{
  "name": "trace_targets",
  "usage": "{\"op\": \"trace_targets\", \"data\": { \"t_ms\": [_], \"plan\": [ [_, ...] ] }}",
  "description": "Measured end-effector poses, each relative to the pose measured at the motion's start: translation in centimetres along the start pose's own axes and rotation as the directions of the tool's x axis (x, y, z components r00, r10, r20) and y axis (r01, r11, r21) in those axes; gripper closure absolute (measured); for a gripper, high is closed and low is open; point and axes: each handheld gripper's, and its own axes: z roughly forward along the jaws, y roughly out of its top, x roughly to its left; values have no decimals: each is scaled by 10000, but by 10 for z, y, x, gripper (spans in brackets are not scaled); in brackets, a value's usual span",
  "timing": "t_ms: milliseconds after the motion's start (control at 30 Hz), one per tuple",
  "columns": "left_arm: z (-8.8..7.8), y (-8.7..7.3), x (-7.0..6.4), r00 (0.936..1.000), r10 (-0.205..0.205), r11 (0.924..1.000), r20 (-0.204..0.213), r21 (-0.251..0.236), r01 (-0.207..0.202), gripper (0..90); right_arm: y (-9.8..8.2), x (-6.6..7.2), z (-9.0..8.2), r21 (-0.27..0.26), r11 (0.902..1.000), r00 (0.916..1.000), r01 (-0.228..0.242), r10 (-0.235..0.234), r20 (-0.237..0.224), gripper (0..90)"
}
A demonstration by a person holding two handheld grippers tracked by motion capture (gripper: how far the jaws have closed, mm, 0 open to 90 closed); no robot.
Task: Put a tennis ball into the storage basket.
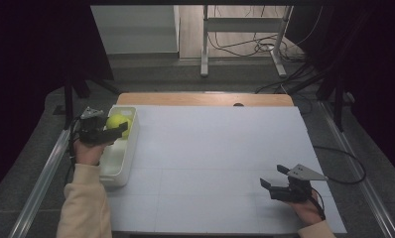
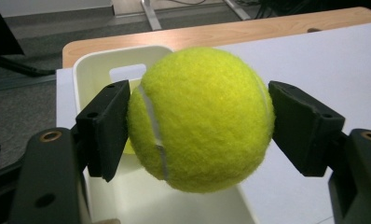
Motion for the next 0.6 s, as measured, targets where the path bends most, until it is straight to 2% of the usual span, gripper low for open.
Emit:
{"op": "trace_targets", "data": {
  "t_ms": [300, 500, 600],
  "plan": [
    [4, -2, 4, 9994, 56, 9983, -346, 586, -36, 253, 0, 0, 1, 53, 10000, 10000, 0, 0, 2, 154],
    [8, -5, 7, 9989, 101, 9942, -452, 1077, -52, 253, -1, 0, 1, 69, 10000, 10000, 13, -13, 7, 154],
    [8, -5, 7, 9988, 133, 9931, -472, 1169, -77, 253, -1, 0, 1, 82, 10000, 10000, 11, -12, 11, 154]
  ]
}}
